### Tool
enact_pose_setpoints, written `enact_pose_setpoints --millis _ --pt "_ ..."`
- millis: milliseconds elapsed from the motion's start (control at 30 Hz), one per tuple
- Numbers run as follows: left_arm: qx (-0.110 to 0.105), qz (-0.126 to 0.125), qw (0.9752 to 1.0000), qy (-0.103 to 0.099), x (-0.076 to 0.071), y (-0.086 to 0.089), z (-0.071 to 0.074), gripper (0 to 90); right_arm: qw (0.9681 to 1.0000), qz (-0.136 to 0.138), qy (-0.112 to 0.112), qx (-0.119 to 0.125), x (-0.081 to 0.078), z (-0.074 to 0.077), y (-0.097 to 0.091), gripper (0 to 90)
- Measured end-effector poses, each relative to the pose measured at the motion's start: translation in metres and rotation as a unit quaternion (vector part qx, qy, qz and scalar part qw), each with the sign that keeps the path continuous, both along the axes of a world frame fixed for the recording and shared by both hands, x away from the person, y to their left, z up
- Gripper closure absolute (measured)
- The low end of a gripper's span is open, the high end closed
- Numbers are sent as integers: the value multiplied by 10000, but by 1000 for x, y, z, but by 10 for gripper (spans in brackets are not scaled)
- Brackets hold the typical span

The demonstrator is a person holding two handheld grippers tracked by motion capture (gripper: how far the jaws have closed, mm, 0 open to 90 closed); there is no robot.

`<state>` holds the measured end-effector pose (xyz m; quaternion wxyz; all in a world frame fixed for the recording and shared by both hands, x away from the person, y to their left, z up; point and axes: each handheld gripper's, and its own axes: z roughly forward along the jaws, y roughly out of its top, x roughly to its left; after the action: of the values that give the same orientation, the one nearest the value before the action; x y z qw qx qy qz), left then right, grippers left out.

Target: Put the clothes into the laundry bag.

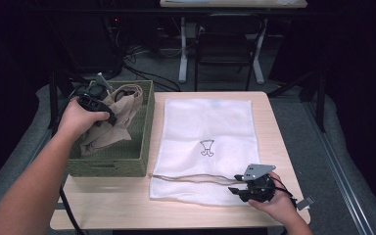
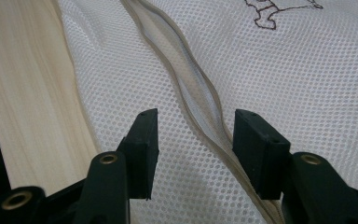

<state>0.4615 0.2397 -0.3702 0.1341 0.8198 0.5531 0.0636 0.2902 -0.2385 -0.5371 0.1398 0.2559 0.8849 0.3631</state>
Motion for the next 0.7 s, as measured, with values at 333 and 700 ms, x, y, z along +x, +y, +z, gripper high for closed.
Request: enact_pose_setpoints --millis 333,700 --pt "58 -221 9997 -61 -11 -7 11 599 10000 13 -12 2 0 0 0 509" --pt "153 -454 9988 -49 -22 -11 17 599 10000 5 -18 2 0 0 0 509"
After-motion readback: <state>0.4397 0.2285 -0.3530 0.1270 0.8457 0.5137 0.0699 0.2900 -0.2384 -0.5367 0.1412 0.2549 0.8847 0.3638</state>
